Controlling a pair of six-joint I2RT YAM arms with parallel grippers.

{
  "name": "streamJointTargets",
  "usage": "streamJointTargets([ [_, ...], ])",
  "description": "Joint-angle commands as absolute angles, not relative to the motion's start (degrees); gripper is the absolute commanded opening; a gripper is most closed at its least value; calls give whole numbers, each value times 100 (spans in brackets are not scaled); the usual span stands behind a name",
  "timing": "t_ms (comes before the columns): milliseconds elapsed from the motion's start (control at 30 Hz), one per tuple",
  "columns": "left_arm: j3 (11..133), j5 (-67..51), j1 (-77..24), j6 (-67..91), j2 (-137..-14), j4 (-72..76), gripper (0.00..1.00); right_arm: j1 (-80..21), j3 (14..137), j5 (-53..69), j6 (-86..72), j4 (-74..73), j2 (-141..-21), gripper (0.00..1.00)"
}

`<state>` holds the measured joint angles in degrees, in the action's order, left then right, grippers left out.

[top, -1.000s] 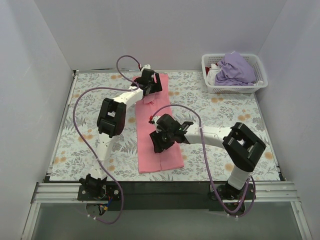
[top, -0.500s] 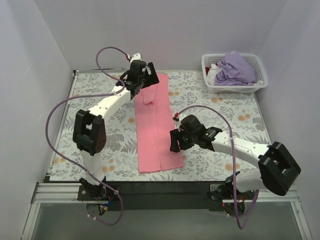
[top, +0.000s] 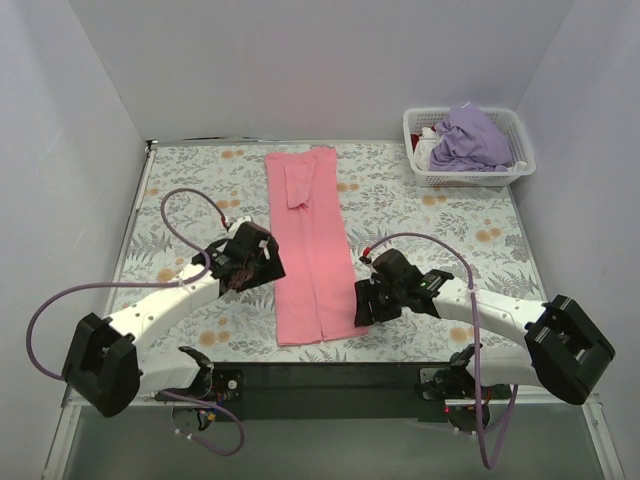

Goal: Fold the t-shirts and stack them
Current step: Fold the tshirt

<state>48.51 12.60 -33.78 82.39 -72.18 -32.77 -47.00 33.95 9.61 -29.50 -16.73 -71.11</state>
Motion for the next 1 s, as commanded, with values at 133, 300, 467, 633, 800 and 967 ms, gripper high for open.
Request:
streamJointTargets([
  [133, 3657, 440, -3603, 9351, -5801, -4236, 68, -4737, 3296, 1142, -3173, -1653, -7321, 53],
  [300, 3314, 62, -3717, 9554, -5774, -4210, 65, -4737, 3217, 1265, -3261, -1608, -7479, 47],
  [467, 3234, 9, -3814, 9562, -6082, -4122, 62, -4737, 3138, 1318, -3278, -1591, -7602, 45],
  [633, 3173, 9, -3972, 9633, -6266, -4034, 57, -4737, 3129, 1424, -3270, -1582, -7822, 39],
  [800, 3146, -246, -4087, 9650, -6442, -3981, 53, -4737, 3085, 1371, -3252, -1591, -7849, 27],
  [967, 3173, -264, -4166, 9668, -6574, -3973, 49, -4737, 3032, 1327, -3252, -1591, -7778, 15],
])
